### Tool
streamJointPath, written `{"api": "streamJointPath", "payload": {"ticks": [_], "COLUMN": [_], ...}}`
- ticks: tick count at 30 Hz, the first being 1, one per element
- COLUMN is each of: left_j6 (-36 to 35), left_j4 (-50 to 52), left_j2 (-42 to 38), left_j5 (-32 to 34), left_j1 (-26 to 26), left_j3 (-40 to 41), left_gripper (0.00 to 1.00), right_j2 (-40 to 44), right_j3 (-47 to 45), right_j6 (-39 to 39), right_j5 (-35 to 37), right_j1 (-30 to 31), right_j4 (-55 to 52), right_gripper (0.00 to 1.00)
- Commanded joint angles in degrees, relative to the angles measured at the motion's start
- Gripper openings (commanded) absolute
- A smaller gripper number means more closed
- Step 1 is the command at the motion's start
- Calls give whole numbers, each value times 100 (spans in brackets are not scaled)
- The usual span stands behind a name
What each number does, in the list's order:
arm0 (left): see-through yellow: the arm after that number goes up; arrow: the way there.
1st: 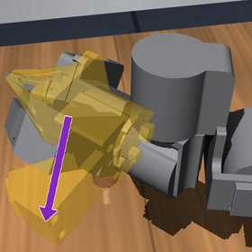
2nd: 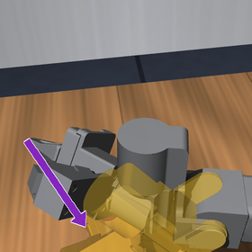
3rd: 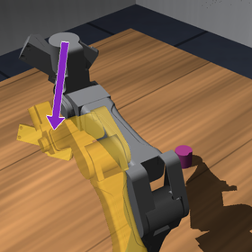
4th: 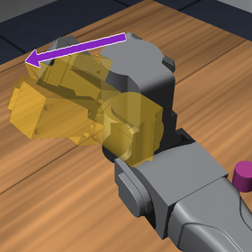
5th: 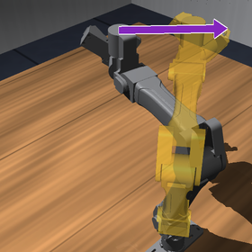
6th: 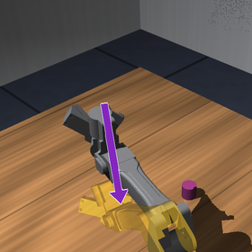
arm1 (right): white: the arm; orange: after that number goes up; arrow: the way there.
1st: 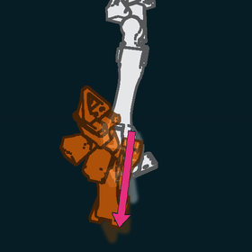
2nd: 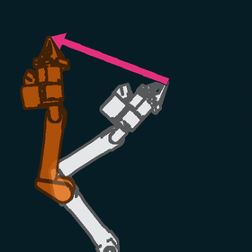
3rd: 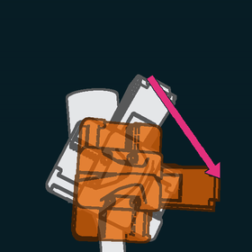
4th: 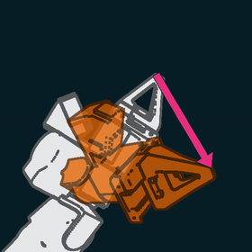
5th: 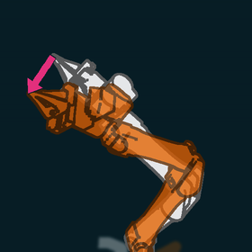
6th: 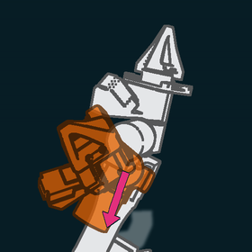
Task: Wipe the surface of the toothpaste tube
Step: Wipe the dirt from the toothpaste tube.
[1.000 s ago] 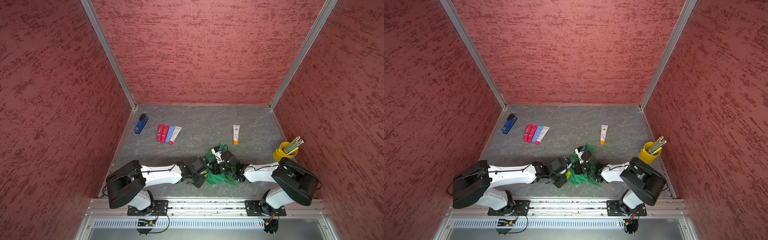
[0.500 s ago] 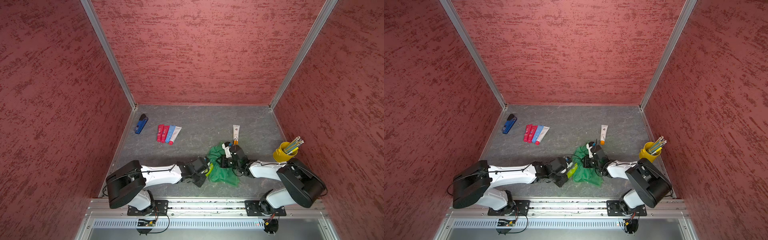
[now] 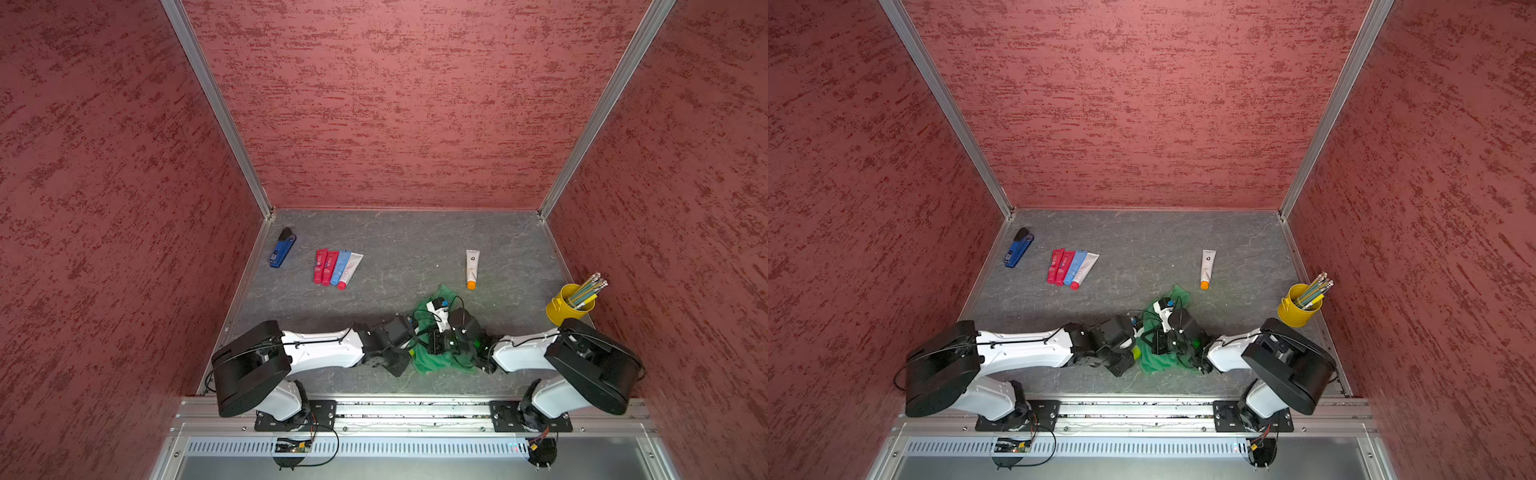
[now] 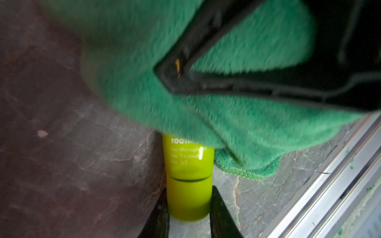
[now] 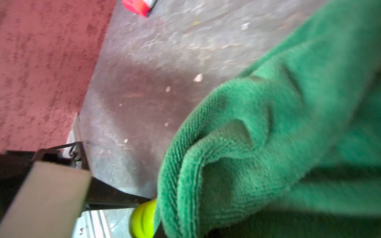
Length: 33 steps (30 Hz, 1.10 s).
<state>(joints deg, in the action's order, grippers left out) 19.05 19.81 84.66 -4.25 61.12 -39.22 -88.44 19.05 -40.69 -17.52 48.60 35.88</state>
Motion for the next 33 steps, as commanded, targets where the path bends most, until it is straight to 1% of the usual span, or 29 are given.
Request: {"api": "streamJointPath", "payload": {"ticks": [1, 4, 6, 12, 16, 19, 22, 24, 27, 30, 33], "left_j6": [6, 3, 2, 13, 31, 32, 36, 35, 32, 21, 11], "left_j4": [-243, -249, -250, -275, -276, -285, -277, -276, -283, -283, -276], "left_j2": [57, 25, 9, -85, -107, -112, -97, -107, -118, -77, -38], "left_j5": [175, 174, 170, 161, 175, 171, 162, 164, 163, 144, 145], "left_j1": [-48, -48, -48, -74, -76, -86, -92, -93, -107, -111, -109], "left_j3": [-25, -7, 11, 72, 81, 80, 73, 80, 90, 62, 45], "left_gripper": [0, 0, 0, 0, 0, 0, 0, 0, 0, 0, 0], "right_j2": [-562, -776, -753, 135, 567, 689, 550, 333, 346, 481, 486], "right_j3": [-173, -82, -61, 269, 372, 500, 620, 631, 544, 169, -127], "right_j6": [-360, -196, -34, 789, 1135, 1309, 1386, 1426, 1383, 1045, 640], "right_j5": [-965, -932, -934, -170, 8, 274, 212, -19, -306, -780, -1042], "right_j1": [373, 189, -127, -1061, -1702, -1934, -1961, -1945, -1749, -1515, -1109], "right_j4": [-161, -264, -467, -2199, -2772, -3030, -2996, -2890, -2767, -2275, -1827], "right_gripper": [0, 0, 0, 0, 0, 0, 0, 0, 0, 0, 0]}}
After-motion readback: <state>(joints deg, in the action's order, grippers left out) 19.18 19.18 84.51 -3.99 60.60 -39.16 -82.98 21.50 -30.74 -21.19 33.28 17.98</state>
